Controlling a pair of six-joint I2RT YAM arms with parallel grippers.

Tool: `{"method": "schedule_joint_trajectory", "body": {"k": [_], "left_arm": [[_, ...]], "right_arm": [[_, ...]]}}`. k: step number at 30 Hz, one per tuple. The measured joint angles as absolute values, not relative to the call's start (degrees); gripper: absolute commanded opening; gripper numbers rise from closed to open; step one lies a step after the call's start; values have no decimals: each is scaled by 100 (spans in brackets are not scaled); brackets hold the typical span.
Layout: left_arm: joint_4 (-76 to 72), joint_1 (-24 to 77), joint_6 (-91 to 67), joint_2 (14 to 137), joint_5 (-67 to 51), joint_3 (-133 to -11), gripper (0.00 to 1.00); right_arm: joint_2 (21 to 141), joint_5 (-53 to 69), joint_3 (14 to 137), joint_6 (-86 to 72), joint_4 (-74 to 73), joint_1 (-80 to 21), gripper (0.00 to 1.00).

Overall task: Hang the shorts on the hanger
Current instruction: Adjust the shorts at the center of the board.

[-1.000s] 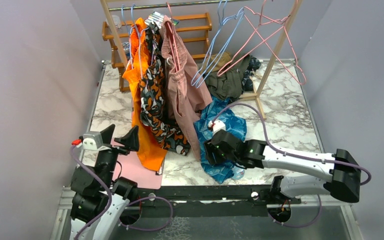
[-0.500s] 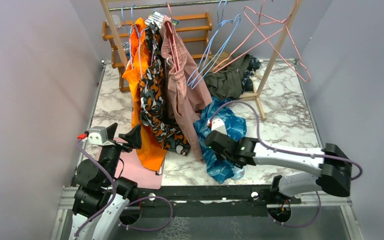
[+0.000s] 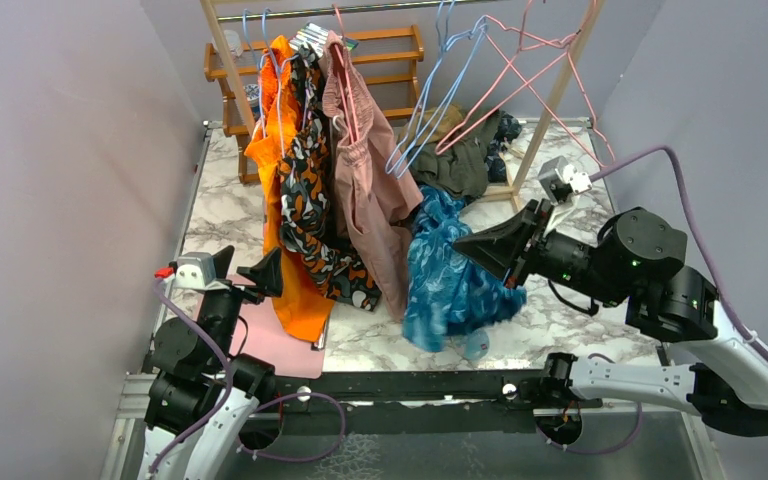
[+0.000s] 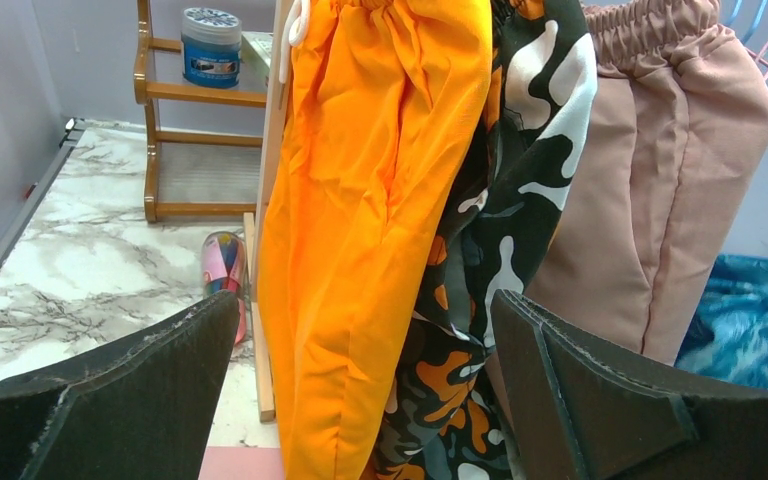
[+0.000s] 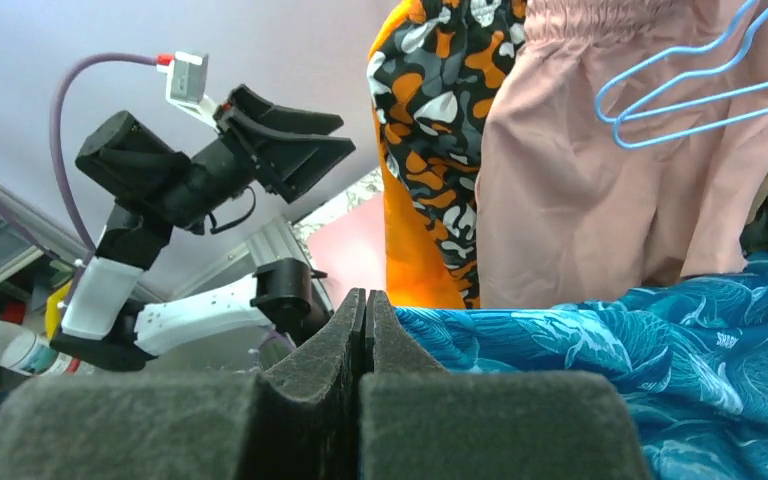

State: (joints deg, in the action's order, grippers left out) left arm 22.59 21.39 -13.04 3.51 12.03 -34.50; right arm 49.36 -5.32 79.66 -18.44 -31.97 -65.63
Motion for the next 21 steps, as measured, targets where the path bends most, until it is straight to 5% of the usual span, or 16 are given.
{"method": "schedule_joint_trajectory", "body": {"k": [15, 21], "left_arm": [[2263, 2139, -1328, 491, 1203, -3450, 99], [2263, 2139, -1347, 631, 1203, -3448, 99]], "right_arm": [[4923, -3041, 6447, -2397, -4412, -6563, 1], [4908, -768, 6814, -1785, -4104, -6560, 1]]}}
